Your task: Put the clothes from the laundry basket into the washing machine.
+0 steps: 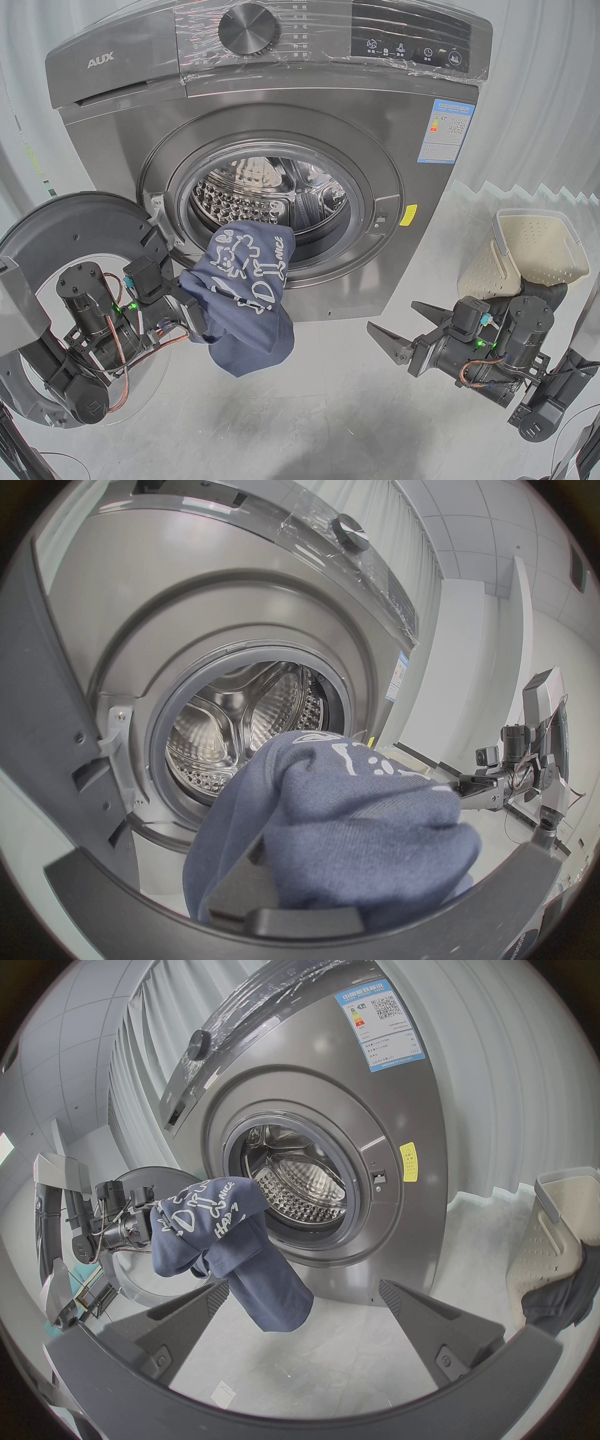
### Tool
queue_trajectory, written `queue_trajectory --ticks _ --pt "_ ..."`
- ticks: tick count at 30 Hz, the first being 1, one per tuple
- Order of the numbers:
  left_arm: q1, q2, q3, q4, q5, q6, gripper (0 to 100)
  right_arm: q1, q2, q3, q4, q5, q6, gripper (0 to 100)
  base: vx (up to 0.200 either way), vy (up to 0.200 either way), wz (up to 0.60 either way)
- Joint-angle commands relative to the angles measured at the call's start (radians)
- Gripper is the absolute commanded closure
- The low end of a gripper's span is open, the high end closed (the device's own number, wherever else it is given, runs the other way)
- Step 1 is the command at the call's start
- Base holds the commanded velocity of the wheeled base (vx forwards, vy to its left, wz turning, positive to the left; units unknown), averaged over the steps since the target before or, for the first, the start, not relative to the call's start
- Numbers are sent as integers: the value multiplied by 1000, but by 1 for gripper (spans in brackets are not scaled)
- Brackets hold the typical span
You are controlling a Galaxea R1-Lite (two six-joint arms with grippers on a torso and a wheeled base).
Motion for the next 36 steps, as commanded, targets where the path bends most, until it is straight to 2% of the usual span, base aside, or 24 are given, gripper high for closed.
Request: queue_trajectory --ticks 1,5,8,10,12,16,19,28,32,36 --pt "-3 3 0 -1 0 0 100 2 2 1 -1 0 0 0 200 0 0" --pt "-17 4 2 -1 0 1 100 5 1 7 1 0 0 0 200 0 0" --pt "-34 3 8 -1 1 3 100 28 -7 64 1 1 -3 0 200 0 0" --pt "-45 1 16 -1 1 3 100 69 -19 126 1 18 -4 0 200 0 0" --pt "-49 4 22 -1 1 3 100 132 -41 185 1 56 -6 0 0 0 0" --pt "-55 6 23 -1 1 3 100 226 -55 257 1 66 -11 0 0 0 0" --pt "-62 6 23 -1 3 4 100 252 -56 264 1 64 -11 0 0 0 0" --pt "-66 9 42 -1 1 9 100 253 -67 259 1 64 -11 0 0 0 0" --pt "-98 7 60 -1 0 9 100 258 -67 259 1 64 -11 0 0 0 0" --pt "-160 9 92 -1 7 23 100 289 -68 253 1 61 -9 0 0 0 0"
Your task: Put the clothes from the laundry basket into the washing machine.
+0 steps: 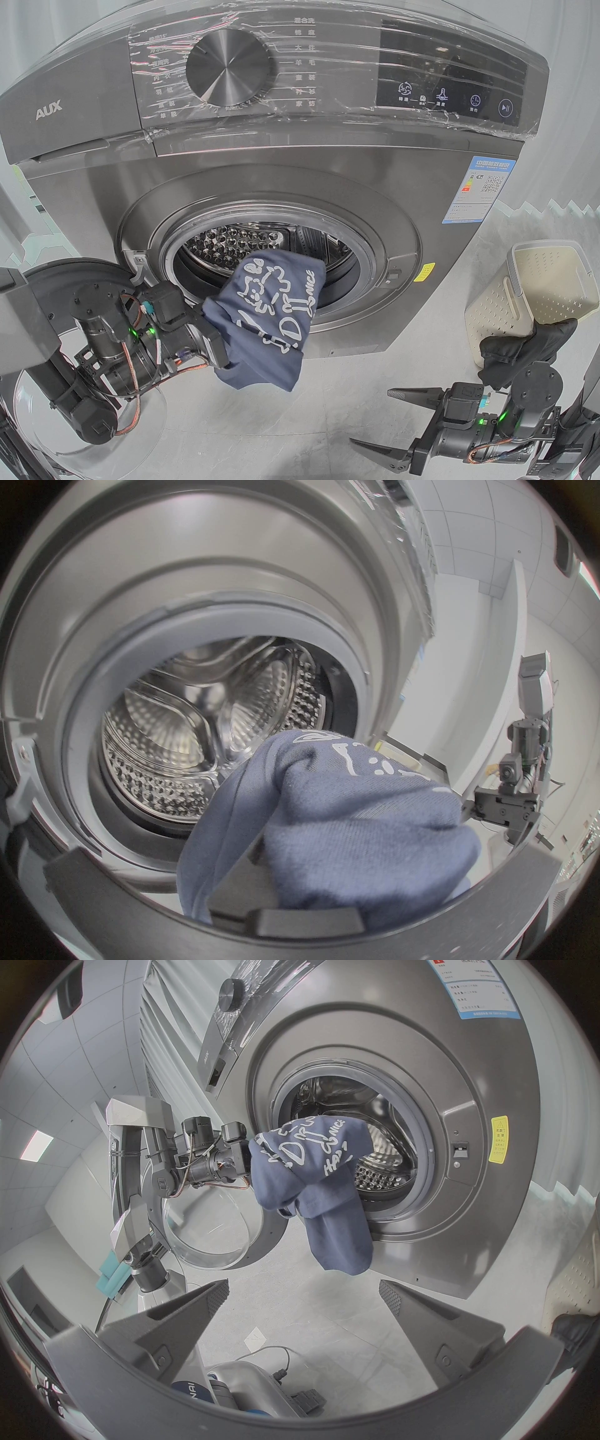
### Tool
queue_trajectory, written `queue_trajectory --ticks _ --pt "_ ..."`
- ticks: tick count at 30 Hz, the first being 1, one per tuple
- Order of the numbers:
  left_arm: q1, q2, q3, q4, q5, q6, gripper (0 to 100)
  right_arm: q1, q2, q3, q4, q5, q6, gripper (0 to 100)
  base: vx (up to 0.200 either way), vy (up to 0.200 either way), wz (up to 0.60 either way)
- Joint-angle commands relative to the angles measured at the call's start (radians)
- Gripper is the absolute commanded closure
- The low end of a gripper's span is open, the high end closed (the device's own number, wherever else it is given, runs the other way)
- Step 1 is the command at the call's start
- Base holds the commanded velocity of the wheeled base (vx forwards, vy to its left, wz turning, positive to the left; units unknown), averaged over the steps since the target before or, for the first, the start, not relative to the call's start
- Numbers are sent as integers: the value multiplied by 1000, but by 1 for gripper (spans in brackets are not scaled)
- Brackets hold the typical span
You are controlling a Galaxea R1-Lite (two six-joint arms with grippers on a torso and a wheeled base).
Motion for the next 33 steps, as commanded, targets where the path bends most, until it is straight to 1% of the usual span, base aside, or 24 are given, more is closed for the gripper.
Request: queue_trajectory --ticks 1,2,4,5,6,8,9,11,12,14,18,24,28,31,33 --pt "-69 3 44 0 4 7 100 33 -2 -5 -1 -6 2 0 0 0 0" --pt "-99 9 60 2 12 7 100 47 -3 -7 -1 -7 3 0 0 0 0" --pt "-129 44 53 2 38 7 100 53 -6 -7 -1 -17 5 0 0 0 0" --pt "-137 63 34 2 61 5 100 55 -8 -5 -1 -24 6 0 0 0 0" --pt "-137 78 3 2 72 5 100 55 -9 -5 -1 -27 6 0 0 0 0" --pt "-137 100 -36 2 75 5 100 55 -12 -8 -1 -29 6 0 0 0 0" --pt "-128 136 -83 2 76 2 100 55 -18 -14 -1 -29 6 0 0 0 0" --pt "-122 173 -135 2 81 1 100 56 -18 -16 -1 -30 6 0 0 0 0" --pt "-122 190 -160 2 83 -7 100 56 -18 -14 -1 -30 6 0 0 0 0" --pt "-119 222 -209 5 89 -11 100 55 -20 -14 -1 -30 6 0 0 0 0" --pt "-77 290 -307 3 133 -13 100 55 -25 -17 -1 -30 6 0 0 0 0" --pt "-45 357 -425 6 147 -18 100 55 -25 -25 -1 -30 6 0 0 0 0" --pt "-28 402 -502 13 161 -33 100 56 -23 -25 -1 -30 6 0 0 0 0" --pt "-26 436 -600 25 198 -51 100 56 -21 -25 -1 -30 6 0 0 0 0" --pt "-28 452 -641 43 214 -58 100 58 -21 -25 -1 -30 6 0 0 0 0"
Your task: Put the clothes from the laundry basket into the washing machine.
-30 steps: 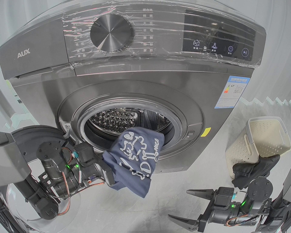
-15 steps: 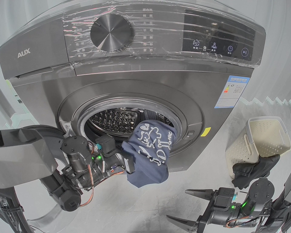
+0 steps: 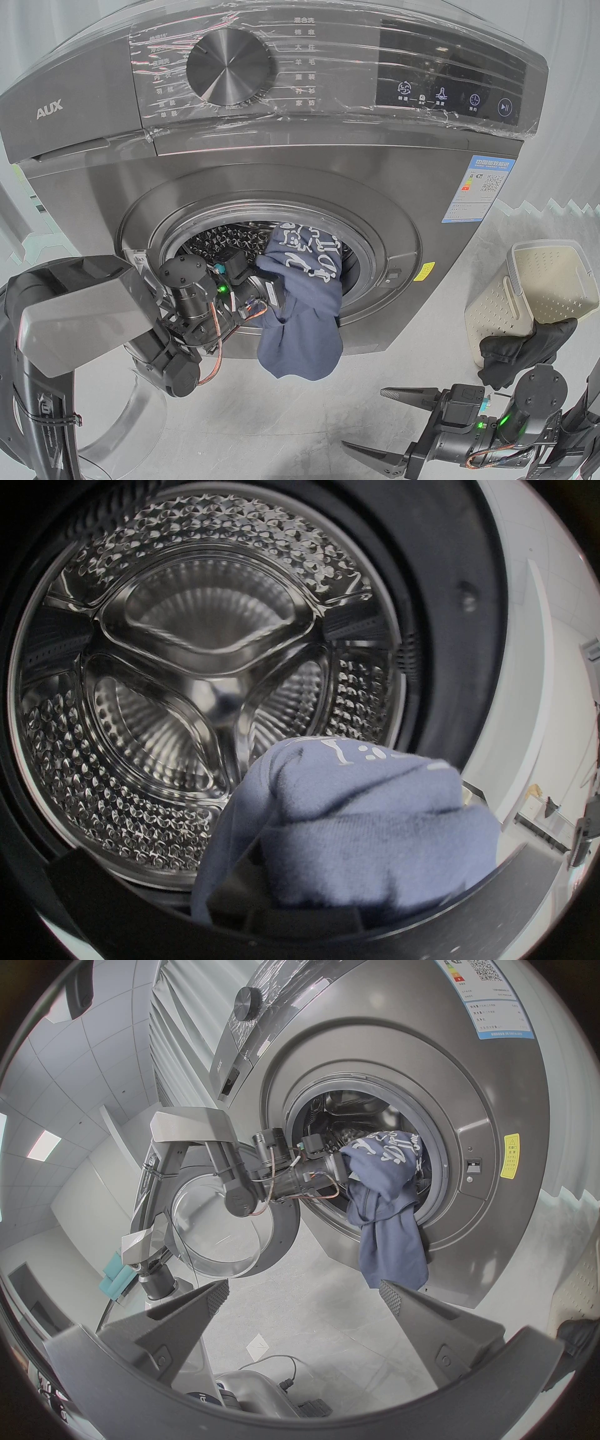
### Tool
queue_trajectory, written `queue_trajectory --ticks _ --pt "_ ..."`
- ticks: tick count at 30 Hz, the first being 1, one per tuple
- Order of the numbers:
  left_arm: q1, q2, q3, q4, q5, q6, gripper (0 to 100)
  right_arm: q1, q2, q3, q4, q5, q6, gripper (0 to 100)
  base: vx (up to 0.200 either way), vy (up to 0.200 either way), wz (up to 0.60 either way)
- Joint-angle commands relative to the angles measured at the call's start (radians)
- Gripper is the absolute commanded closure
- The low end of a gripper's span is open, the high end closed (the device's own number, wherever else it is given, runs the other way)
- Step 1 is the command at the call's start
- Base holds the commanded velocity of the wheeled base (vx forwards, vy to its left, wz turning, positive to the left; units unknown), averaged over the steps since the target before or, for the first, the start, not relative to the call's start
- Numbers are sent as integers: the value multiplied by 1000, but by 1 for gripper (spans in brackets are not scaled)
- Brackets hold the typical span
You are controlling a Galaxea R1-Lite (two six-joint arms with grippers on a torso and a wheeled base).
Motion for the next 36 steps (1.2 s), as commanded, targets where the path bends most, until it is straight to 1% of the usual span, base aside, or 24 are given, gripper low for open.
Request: queue_trajectory --ticks 1,6,10,12,13,14,17,21,26,27,29,32,33,34,36 --pt "8 90 -140 39 40 -19 100 4 5 -1 0 -1 0 0 0 0 0" --pt "12 129 -235 111 40 -19 100 8 6 -1 0 -1 0 0 0 0 0" --pt "37 149 -305 175 40 -19 100 8 9 -2 0 -1 0 0 0 0 0" --pt "47 163 -362 211 42 -20 100 10 9 -1 0 -1 0 0 0 0 0" --pt "49 163 -367 212 42 -20 100 12 9 -2 0 -1 0 0 0 0 0" --pt "57 175 -419 241 48 -20 100 16 9 -2 0 -1 1 0 0 0 0" --pt "64 202 -502 277 86 -22 100 19 11 -2 0 -4 1 0 0 0 0" --pt "64 232 -594 287 121 -23 100 19 12 -2 0 -4 1 0 0 0 0" --pt "64 235 -600 287 127 -34 100 19 16 -2 0 -4 1 0 0 0 0" --pt "66 234 -592 284 127 -35 0 19 19 -2 0 -4 1 0 0 0 0" --pt "67 229 -581 283 127 -42 0 19 20 -2 0 -4 3 0 0 0 0" --pt "64 192 -532 292 129 -82 0 19 19 -2 0 -4 3 0 0 0 0" --pt "64 192 -532 292 129 -82 0 19 19 -2 0 -4 3 0 0 0 0" --pt "58 129 -442 321 111 -103 0 19 19 -2 0 -4 3 0 0 0 0" --pt "52 80 -359 352 77 -117 0 19 19 -2 0 -4 3 0 0 0 0"
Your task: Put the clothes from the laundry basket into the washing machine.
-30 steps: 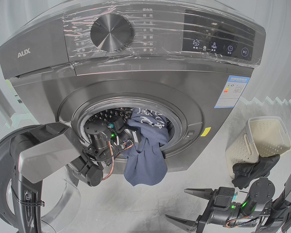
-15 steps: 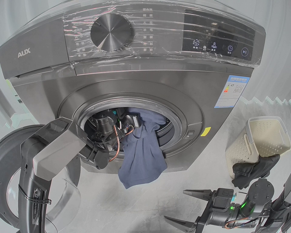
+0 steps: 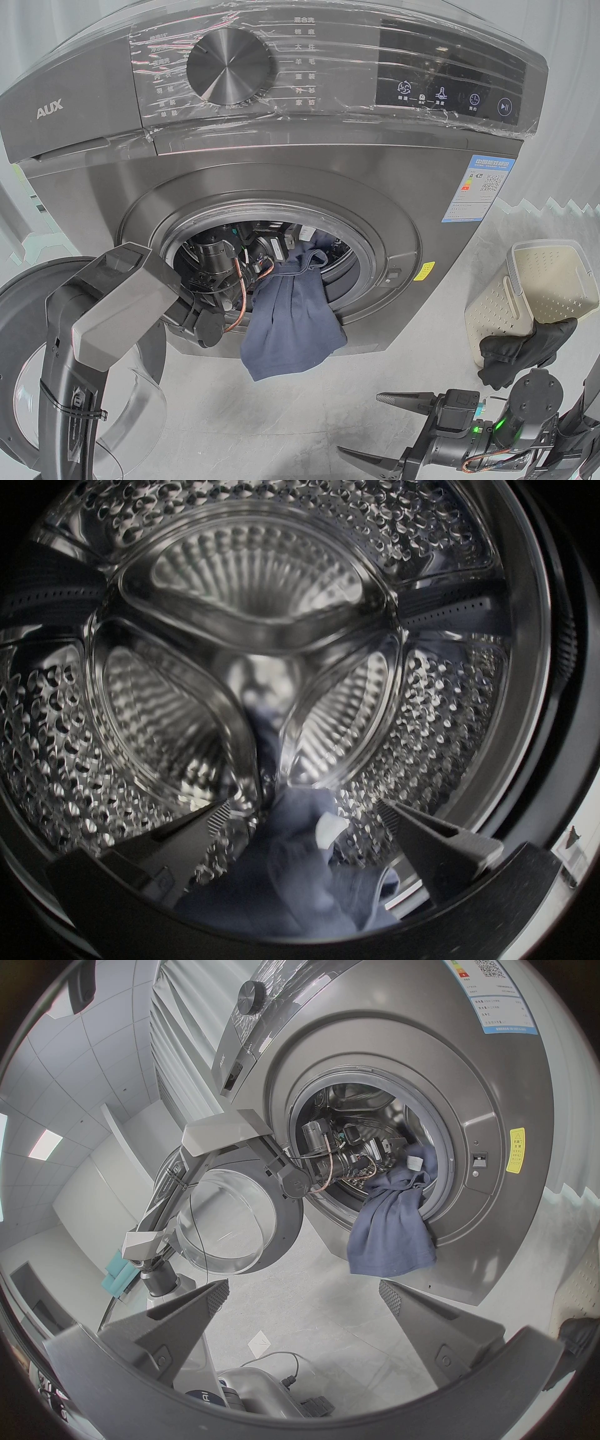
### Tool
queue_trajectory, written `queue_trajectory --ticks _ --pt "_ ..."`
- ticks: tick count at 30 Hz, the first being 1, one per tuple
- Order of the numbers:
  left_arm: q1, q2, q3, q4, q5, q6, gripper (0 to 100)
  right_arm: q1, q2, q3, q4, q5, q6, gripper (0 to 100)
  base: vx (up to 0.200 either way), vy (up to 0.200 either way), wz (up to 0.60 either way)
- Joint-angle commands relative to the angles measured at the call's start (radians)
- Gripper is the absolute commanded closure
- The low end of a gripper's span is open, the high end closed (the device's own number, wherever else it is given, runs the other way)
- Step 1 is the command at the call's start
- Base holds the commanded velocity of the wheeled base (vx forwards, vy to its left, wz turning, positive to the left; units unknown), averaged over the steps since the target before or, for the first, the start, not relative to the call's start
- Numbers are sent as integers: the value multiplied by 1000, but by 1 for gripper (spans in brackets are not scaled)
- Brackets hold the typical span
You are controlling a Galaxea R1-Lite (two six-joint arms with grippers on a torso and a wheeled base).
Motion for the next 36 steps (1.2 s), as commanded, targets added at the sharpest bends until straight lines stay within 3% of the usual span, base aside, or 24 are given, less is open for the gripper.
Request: queue_trajectory --ticks 1,10,13,24,32,33,36 --pt "-19 -138 199 57 -68 -39 0 0 4 0 -1 0 0 0 0 0 0" --pt "-69 -178 385 68 -132 -22 0 2 4 0 -1 0 0 0 0 0 0" --pt "-86 -167 420 66 -147 0 0 2 4 0 -1 0 0 0 0 0 0" --pt "-91 -89 405 56 -146 58 0 4 1 -5 -1 0 0 0 0 0 0" --pt "-80 -37 338 51 -137 66 0 10 0 -5 -1 0 0 0 0 0 0" --pt "-80 -35 336 53 -137 64 100 10 1 -5 -1 0 0 0 0 0 0" --pt "-80 -34 334 53 -137 63 100 10 3 -8 -1 0 0 0 0 0 0"
